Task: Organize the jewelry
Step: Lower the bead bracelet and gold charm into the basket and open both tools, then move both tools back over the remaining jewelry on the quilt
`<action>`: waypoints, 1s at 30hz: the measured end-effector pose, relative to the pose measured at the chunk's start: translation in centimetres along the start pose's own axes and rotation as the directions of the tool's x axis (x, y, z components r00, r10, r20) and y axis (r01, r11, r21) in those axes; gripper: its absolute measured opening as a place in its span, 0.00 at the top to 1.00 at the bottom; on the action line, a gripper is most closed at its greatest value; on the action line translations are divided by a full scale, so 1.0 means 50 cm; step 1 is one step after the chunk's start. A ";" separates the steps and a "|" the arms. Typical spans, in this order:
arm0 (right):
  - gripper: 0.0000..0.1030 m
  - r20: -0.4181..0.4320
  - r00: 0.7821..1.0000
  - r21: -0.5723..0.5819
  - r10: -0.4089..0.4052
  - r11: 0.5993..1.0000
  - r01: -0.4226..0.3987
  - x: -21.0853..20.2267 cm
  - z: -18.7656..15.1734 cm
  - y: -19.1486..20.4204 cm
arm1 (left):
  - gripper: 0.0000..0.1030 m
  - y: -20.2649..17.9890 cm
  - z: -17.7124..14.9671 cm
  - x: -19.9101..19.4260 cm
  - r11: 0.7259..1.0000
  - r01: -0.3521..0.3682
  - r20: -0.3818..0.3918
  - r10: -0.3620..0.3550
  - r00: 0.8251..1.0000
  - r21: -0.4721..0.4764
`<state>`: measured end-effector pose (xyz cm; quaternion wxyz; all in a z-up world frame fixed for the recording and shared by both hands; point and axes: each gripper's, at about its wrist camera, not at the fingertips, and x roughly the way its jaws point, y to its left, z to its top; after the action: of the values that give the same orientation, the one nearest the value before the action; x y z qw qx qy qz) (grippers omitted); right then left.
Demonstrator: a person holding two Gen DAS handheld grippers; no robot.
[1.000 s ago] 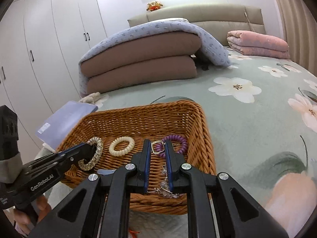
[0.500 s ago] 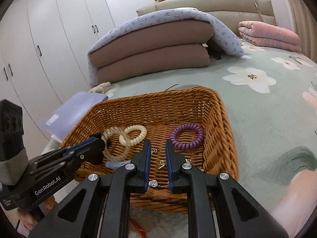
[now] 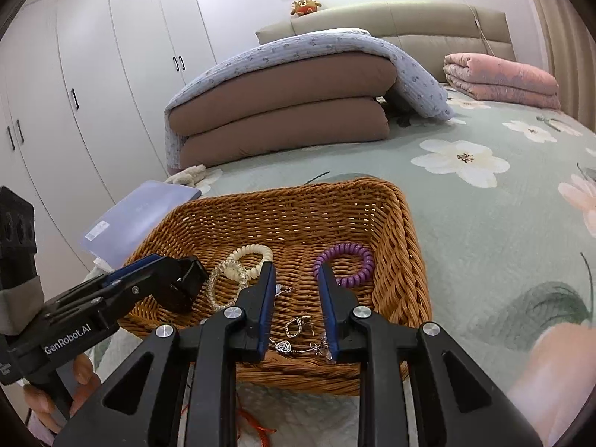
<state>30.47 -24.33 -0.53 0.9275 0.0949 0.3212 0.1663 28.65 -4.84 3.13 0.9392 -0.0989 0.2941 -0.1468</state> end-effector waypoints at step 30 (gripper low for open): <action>0.74 -0.114 0.989 -0.066 -0.097 0.994 0.090 -0.199 -0.222 0.071 | 0.67 0.094 -0.242 -0.228 0.988 0.040 -0.213 -0.072 0.974 -0.151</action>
<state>15.27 -23.96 -2.54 0.9162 0.0417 0.3739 0.1377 13.70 2.19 -1.94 0.8871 -0.1587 0.4021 -0.1615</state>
